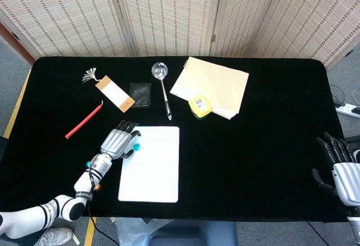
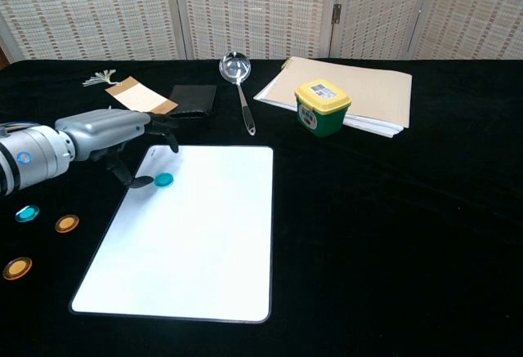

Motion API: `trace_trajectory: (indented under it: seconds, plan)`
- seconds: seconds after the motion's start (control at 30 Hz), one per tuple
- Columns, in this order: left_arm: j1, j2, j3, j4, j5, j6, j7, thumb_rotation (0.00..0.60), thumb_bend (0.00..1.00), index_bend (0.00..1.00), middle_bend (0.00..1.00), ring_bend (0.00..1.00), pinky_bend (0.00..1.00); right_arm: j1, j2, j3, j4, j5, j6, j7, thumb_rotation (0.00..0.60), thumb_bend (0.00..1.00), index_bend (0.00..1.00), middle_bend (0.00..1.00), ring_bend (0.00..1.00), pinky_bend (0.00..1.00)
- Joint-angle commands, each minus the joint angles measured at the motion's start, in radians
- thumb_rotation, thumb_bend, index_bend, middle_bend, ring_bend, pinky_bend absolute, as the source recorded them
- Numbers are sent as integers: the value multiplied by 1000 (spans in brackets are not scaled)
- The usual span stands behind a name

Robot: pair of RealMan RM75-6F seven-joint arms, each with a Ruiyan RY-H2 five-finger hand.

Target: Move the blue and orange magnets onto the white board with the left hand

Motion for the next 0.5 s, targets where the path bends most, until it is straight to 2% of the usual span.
trace_trajectory:
  seconds: [0.03, 0.13, 0.3, 0.5]
  plan:
    - [30, 40, 20, -31, 19, 43, -5, 600, 406, 383, 105, 0, 0, 1, 0, 0, -2, -4, 1, -2, 600, 462, 0, 0, 0, 0]
    - [68, 84, 47, -60, 44, 87, -20, 600, 406, 430, 105, 0, 0, 6, -1, 0, -5, -9, -5, -6, 600, 462, 0, 0, 0, 0]
    - [139, 149, 100, -90, 93, 163, -48, 600, 406, 446, 105, 0, 0, 16, -4, 2, -11, -16, -15, -14, 600, 463, 0, 0, 0, 0]
    - [212, 177, 150, -85, 136, 231, -91, 600, 406, 447, 105, 0, 0, 30, -10, 4, -12, -19, -33, -18, 600, 461, 0, 0, 0, 0]
